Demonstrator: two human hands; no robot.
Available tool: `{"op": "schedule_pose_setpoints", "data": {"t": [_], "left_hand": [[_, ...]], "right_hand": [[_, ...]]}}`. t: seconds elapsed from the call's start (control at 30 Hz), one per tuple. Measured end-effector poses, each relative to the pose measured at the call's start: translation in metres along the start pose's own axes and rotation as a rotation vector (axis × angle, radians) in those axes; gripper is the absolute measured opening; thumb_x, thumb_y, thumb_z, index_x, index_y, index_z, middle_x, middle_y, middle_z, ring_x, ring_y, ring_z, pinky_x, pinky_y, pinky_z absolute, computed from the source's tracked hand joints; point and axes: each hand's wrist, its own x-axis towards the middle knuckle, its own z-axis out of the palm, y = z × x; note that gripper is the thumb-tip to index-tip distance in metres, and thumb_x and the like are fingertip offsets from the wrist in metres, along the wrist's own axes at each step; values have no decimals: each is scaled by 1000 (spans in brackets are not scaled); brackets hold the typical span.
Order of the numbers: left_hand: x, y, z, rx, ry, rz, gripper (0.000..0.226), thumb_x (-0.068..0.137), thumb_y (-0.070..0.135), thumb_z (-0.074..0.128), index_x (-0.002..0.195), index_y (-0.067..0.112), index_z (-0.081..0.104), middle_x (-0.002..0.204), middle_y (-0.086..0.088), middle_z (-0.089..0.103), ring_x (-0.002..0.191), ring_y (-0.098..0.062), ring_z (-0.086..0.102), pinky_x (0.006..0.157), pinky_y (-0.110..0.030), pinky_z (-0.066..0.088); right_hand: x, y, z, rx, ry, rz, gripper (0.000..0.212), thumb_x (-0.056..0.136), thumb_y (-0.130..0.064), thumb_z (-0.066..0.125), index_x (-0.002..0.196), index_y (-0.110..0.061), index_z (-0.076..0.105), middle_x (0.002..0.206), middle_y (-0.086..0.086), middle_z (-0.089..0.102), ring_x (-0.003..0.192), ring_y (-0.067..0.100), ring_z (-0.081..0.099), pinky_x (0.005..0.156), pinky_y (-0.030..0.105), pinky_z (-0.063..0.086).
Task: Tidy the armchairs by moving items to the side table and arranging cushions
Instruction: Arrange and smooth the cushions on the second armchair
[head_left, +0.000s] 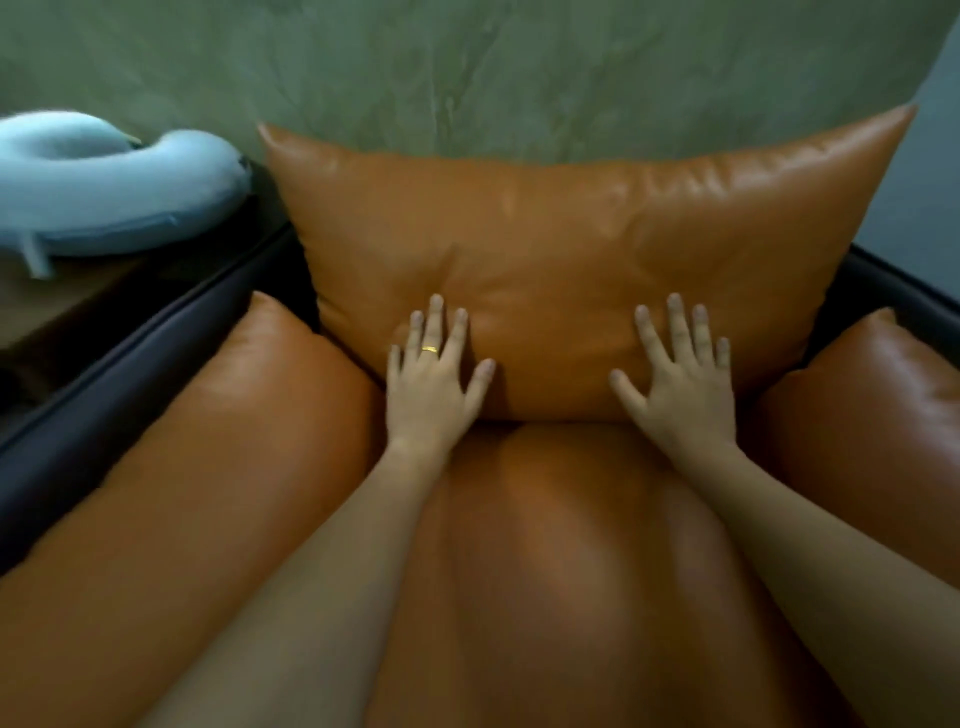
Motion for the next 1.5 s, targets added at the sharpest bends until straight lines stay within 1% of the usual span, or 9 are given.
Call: {"op": "schedule_pose_setpoints", "data": {"t": [0.13,0.33,0.47,0.6,0.83,1.03,1.13,1.33,1.5], "left_hand": [[-16,7,-51,44,-252,-56,71,98,64,34,159,31,20,168,-4,14,153,-29,18,118,-57,23],[-79,-26,-147,79,-288,-131,67,99,52,43,158,26,27,162,-5,32,153,-27,18,121,-59,12],[-139,-58,-221,146,-350,-260,73,96,57,45,158,25,25,164,-3,27,154,-24,16,123,-58,8],[-207,-89,-266,198,-440,-370,87,86,83,34,158,40,11,168,7,13,155,-20,10,123,-55,13],[-241,-107,-281,171,-539,-377,110,72,97,27,155,41,-20,167,14,-15,155,-18,4,118,-44,28],[-268,-115,-274,195,-464,-424,99,82,89,0,158,26,-16,169,8,-3,154,-13,7,121,-31,17],[-280,-120,-277,142,-472,-460,105,71,89,-13,158,29,-16,169,11,-3,154,-10,7,122,-29,17],[-304,-133,-285,-185,-390,-698,102,76,91,26,159,39,1,164,13,17,144,-10,28,112,-29,28],[-325,-132,-264,-609,49,-781,91,65,86,59,144,64,18,143,29,39,129,1,43,108,-34,41]], "right_hand": [[-8,-51,-42,206,-257,194,73,98,-66,30,160,-36,9,169,5,0,154,37,2,123,53,19],[-57,-122,-75,458,-433,-51,55,102,-49,43,154,-33,35,155,-4,43,140,23,43,104,45,49],[-72,-190,-100,626,-490,-378,51,104,-45,43,154,-38,34,161,-11,33,153,14,17,120,40,23],[-76,-270,-121,628,-461,-761,51,104,-42,44,154,-36,36,164,-7,27,154,13,9,122,33,13],[-79,-358,-90,436,-547,-1051,55,101,-58,19,153,-45,29,164,-13,24,154,10,6,124,53,-3],[-30,-357,-56,377,-534,-869,51,103,-57,21,151,-48,31,167,-11,16,155,13,0,120,58,-11],[-3,-366,-42,336,-557,-724,50,104,-56,23,153,-48,28,168,-9,11,155,16,-2,119,62,-8],[23,-372,-32,441,-654,-294,60,101,-60,23,158,-43,13,170,-2,-1,153,37,10,123,54,10],[-30,-344,-32,690,-572,-152,66,101,-62,24,160,-38,9,169,7,1,154,34,3,125,50,5]]}}
